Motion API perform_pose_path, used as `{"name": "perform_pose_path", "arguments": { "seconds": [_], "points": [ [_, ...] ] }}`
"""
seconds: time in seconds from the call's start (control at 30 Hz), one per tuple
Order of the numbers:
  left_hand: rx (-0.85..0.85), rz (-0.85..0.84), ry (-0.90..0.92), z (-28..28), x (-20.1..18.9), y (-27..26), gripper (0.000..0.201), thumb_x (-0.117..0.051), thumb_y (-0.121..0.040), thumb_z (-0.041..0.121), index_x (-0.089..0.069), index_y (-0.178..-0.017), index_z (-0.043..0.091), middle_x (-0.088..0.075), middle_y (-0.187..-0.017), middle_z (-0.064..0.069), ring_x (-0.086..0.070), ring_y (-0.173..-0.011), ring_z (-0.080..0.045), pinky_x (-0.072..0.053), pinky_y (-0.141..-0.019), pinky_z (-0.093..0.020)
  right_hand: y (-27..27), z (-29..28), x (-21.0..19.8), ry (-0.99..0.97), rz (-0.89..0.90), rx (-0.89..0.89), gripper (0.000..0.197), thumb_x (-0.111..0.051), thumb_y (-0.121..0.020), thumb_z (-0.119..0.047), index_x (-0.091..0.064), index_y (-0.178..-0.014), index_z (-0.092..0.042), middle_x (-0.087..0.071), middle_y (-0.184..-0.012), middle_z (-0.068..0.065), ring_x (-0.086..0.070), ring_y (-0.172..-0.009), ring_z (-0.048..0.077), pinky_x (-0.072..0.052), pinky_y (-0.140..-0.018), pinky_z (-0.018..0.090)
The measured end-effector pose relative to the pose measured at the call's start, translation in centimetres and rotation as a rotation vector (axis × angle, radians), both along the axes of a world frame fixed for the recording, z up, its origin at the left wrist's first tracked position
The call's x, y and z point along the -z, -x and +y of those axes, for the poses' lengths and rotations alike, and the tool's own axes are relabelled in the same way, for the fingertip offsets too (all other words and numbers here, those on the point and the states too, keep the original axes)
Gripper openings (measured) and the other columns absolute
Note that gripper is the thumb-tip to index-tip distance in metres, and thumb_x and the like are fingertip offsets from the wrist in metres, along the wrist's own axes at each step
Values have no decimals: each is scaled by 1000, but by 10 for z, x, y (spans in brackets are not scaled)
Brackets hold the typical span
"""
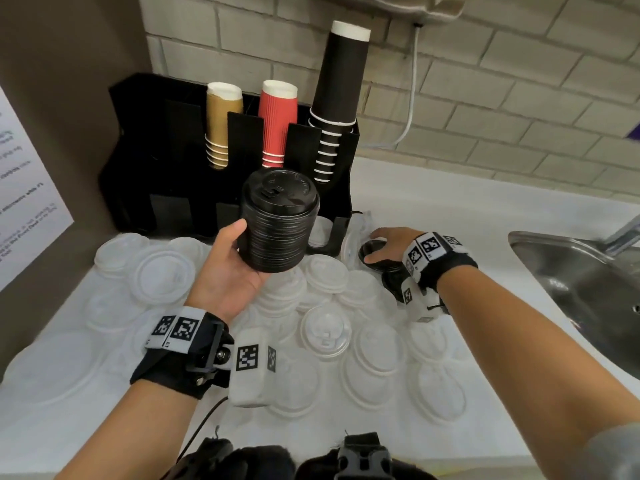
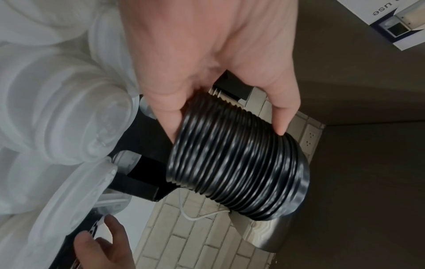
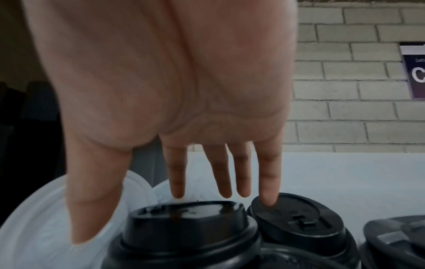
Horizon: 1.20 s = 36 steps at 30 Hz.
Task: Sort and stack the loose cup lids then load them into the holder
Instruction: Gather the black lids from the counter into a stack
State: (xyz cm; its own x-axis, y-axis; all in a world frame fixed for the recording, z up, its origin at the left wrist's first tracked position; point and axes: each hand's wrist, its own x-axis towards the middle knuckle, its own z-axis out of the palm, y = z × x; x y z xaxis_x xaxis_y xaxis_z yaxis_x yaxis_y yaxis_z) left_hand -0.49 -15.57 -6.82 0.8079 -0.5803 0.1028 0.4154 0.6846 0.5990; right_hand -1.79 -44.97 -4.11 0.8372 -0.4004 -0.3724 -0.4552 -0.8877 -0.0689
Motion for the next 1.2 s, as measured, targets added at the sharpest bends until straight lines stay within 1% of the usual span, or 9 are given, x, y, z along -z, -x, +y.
{"name": "perform_pose_path", "arguments": {
  "seconds": [0.2,0.33,0.47,0.63,0.73,0.83,0.97,1.07,1.2],
  "points": [
    [-2,-25,18,6,1,-6,31,-60,-88,28,-65,-115,13,-68,-119,-8,-60,-120,-28,-55,-86,-42,-6,-3,7,7,31,-5,61,-63,-86,-43,-38,-141,-30,-54,-132,10,-53,-116,29,-37,-82,28],
    [14,-50,12,8,0,-10,52,-66,-87,34,-54,-132,11,-61,-131,-12,-55,-126,-31,-54,-88,-42,2,-9,-20,-93,-136,40,54,-55,-86,-47,-37,-136,-39,-58,-117,12,-58,-92,24,-40,-71,28],
    [23,-66,0,6,0,-8,75,-74,-83,38,-39,-144,12,-56,-139,-12,-53,-129,-30,-53,-90,-40,17,1,-53,-445,-435,33,45,-61,-87,-32,-43,-128,-40,-58,-107,13,-60,-88,24,-53,-83,37],
    [40,-44,-61,1,2,-6,92,-85,-69,30,-38,-146,17,-52,-142,-13,-52,-129,-31,-54,-91,-45,37,53,-82,-838,-681,-225,47,-69,-82,-16,-53,-118,-42,-57,-109,0,-64,-91,8,-55,-76,22],
    [58,-10,-71,-5,2,-4,98,-92,-57,28,-44,-142,18,-59,-134,-11,-59,-122,-28,-56,-85,-43,41,81,-98,-806,-697,-442,55,-68,-76,-13,-50,-123,-35,-56,-109,-14,-57,-100,3,-48,-90,21],
    [56,4,-67,-10,4,-2,90,-91,-56,25,-50,-135,20,-63,-128,-9,-64,-113,-23,-57,-80,-39,39,97,-107,-755,-666,-577,56,-68,-78,-2,-50,-120,-33,-55,-102,-33,-52,-97,-11,-43,-81,8],
    [77,-10,-101,-14,5,1,93,-93,-54,25,-50,-136,18,-63,-127,-10,-63,-113,-25,-58,-84,-40,33,105,-117,-592,-546,-617,55,-67,-79,-2,-56,-126,-28,-56,-114,-17,-50,-99,-6,-43,-76,8],
    [67,13,-147,-17,5,1,76,-70,-72,15,-43,-143,20,-64,-125,-8,-66,-108,-23,-59,-78,-39,30,110,-123,-510,-460,-647,55,-66,-78,-4,-58,-126,-30,-57,-119,-9,-50,-102,-2,-41,-79,9],
    [64,14,-150,-20,6,1,75,-70,-69,17,-46,-140,22,-67,-121,-6,-68,-106,-22,-59,-74,-39,30,113,-126,-439,-393,-686,56,-69,-75,-10,-58,-125,-33,-54,-121,0,-52,-113,13,-47,-97,30]
  ]
}}
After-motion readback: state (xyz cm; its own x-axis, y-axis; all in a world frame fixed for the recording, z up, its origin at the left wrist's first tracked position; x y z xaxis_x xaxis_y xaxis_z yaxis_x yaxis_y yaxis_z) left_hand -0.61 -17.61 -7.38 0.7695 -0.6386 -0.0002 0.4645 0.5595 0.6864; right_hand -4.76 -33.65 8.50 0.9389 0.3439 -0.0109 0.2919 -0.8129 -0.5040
